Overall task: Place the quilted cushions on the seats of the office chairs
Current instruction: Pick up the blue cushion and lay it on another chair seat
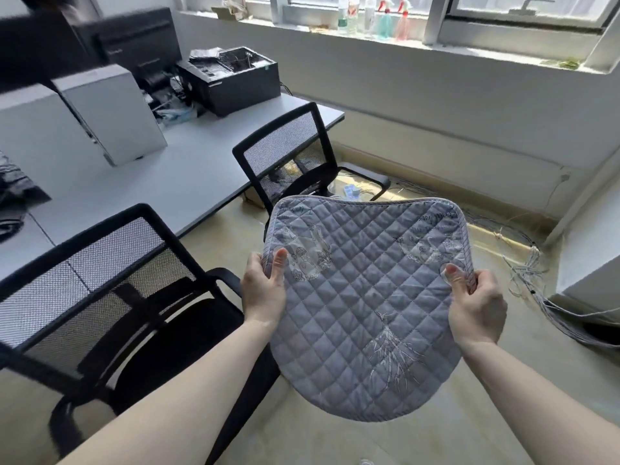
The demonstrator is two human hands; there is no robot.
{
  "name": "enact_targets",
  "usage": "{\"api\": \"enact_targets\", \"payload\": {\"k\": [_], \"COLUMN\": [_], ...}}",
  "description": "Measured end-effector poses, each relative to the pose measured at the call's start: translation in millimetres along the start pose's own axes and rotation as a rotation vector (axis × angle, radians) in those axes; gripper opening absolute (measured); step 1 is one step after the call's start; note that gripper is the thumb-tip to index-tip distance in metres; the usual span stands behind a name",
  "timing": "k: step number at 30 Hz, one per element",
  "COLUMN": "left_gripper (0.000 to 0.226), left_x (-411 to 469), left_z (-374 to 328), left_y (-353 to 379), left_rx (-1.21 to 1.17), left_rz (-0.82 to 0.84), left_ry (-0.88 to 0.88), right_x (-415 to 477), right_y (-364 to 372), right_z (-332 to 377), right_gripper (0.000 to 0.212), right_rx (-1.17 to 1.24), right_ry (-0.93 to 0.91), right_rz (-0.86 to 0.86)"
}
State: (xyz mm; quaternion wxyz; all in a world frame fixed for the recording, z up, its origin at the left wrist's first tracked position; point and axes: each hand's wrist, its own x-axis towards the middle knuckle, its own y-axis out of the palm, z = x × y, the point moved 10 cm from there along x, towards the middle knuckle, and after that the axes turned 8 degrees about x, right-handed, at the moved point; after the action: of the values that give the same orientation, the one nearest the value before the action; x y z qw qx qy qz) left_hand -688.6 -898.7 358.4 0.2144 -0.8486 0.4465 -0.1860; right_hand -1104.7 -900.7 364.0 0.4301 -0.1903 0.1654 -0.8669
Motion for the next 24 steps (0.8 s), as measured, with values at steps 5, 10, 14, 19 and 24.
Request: {"api": "enact_targets", "payload": {"k": [5, 10, 14, 19, 24], "left_gripper": [0.046, 0.051, 0.047, 0.048, 0.048], "left_x": [19, 22, 15, -4, -26], "left_z": [21, 60, 95, 138, 186], "left_y": [3, -10, -35, -76, -121], "left_rx": [0.066, 0.094, 0.095, 0.142, 0.249], "left_rz": [-0.088, -0.187, -0.266, -0.385, -0.486], "left_ry": [-0.093, -0.238, -0.342, -0.453, -0.555], "right_x": [40, 62, 55, 19, -38], "right_y": [60, 129, 191, 260, 316], "right_z": [1, 8, 18, 33, 49], "right_gripper": [0.046, 0.049, 0.05, 0.047, 0.046], "right_rx": [0.033, 0.046, 0.042, 0.044, 0.045], "right_ry": [-0.021, -0.072, -0.12, -0.171, -0.221], "right_rz": [0.133, 0.291, 0.429, 0.583, 0.709]}}
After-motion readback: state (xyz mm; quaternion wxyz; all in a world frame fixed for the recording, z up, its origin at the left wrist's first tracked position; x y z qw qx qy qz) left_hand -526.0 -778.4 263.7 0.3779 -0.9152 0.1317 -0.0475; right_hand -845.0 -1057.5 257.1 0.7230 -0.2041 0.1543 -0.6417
